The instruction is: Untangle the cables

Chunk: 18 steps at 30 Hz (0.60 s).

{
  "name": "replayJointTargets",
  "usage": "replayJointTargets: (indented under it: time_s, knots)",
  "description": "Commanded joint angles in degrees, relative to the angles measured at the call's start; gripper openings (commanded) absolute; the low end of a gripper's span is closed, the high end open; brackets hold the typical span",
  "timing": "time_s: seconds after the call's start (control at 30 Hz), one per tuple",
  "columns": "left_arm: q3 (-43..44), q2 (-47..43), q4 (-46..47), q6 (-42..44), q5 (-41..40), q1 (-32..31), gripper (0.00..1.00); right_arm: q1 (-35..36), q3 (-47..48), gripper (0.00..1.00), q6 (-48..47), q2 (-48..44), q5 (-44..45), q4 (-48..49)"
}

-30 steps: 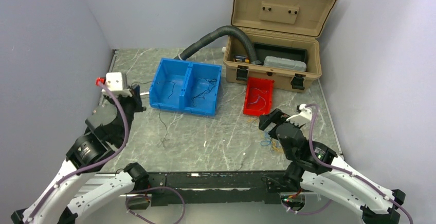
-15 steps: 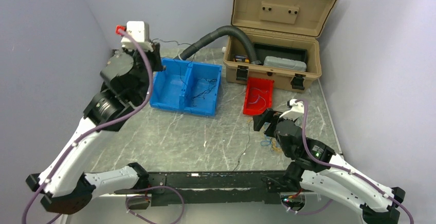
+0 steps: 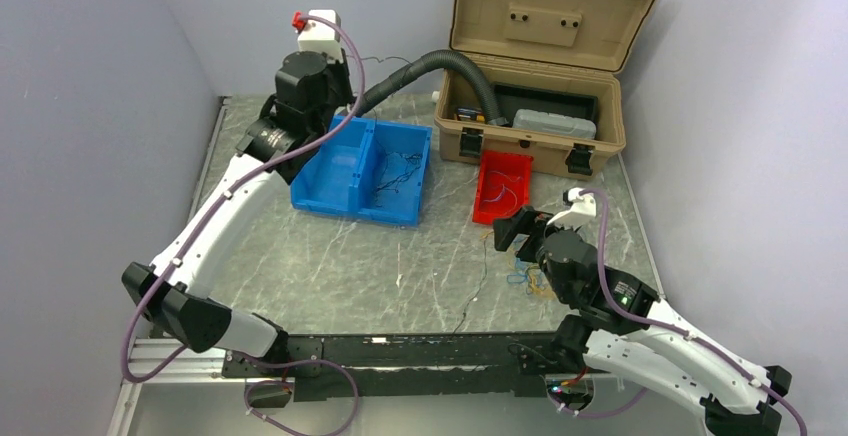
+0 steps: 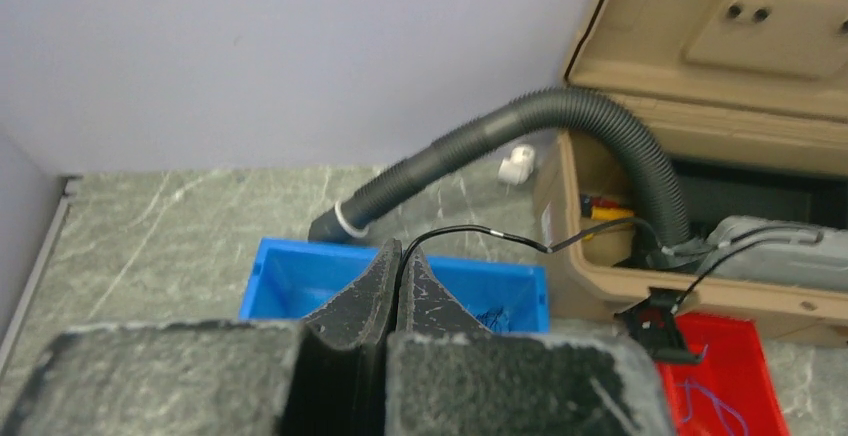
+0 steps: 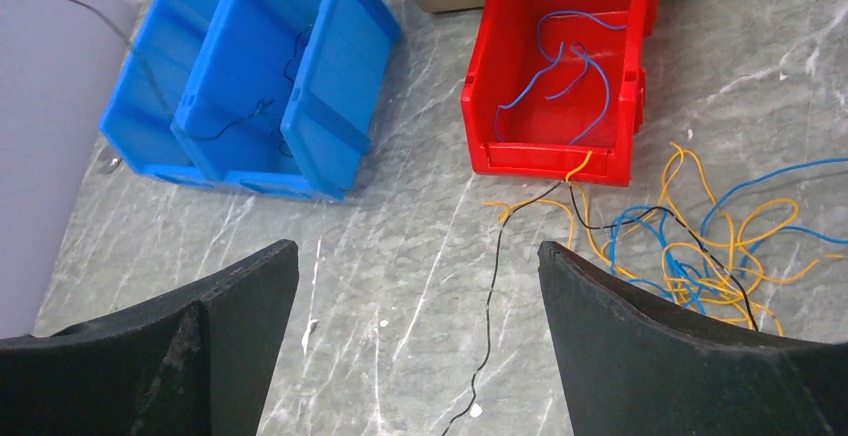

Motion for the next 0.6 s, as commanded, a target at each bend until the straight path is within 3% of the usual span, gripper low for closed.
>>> replayJointTargets:
  time_s: [0.0,0.37,0.47,0.57]
  knots:
    - [-6.9,-0.2,5.9,-2.9,2.0,1.5,0.0,0.0,2.3,0.91,-0.4,0.9,-0.7,0.0]
    - [-21.8,6.2,6.5,-11.1,6.1,1.5,0.0,0.0,1.5,0.91,-0.3,1.0,-0.4,-0.2]
    - [-20.6,10.5,0.9,-12.6,2.8,1.5,0.0,-0.1,1.8,0.91,-0.2,0.8,-0.5,-0.8]
    - [-12.9,16.4,-10.0,-14.0,-2.1,1.3,0.0,-0.1,2.0,0.91,-0.2,0.5,-0.4,-1.6]
